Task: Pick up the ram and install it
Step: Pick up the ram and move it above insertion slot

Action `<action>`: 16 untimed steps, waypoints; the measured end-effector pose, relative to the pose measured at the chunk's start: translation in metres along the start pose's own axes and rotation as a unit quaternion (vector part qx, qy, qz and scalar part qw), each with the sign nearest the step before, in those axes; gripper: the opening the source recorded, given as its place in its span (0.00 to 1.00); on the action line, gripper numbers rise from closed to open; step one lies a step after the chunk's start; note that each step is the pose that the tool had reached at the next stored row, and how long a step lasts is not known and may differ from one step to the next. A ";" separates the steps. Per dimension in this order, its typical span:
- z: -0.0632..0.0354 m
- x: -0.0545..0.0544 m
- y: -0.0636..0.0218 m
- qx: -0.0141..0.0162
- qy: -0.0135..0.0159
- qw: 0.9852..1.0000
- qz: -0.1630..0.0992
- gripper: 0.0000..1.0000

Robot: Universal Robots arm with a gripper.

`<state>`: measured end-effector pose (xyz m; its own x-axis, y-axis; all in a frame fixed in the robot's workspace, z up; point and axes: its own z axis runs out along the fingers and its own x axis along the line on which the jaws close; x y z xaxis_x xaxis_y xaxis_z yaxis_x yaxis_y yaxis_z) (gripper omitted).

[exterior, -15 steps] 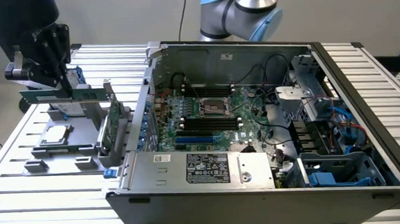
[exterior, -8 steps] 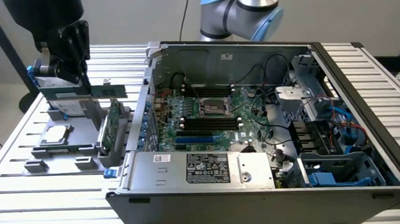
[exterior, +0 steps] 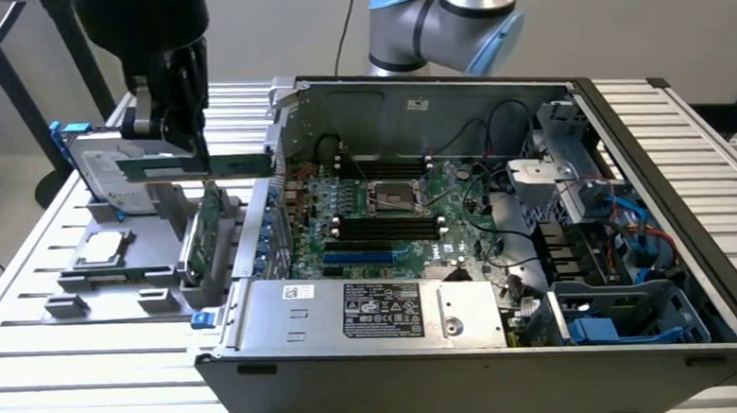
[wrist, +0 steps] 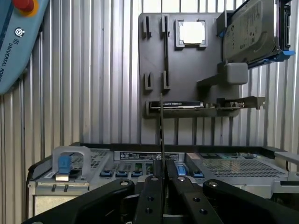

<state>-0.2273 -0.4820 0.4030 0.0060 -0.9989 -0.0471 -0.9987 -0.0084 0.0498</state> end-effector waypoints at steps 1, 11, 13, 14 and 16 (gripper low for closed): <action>-0.0002 0.000 -0.0048 0.000 -0.001 1.000 0.000 0.14; -0.0022 0.000 -0.0501 0.000 -0.001 1.000 0.000 0.14; -0.0025 0.000 -0.0591 0.000 -0.001 1.000 0.000 0.14; -0.0026 0.000 -0.0636 0.000 -0.001 1.000 0.000 0.14; -0.0028 0.000 -0.0728 0.000 -0.001 1.000 0.000 0.14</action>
<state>-0.1544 -0.4816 0.4022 0.0065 -0.9988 -0.0494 -0.9987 -0.0089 0.0502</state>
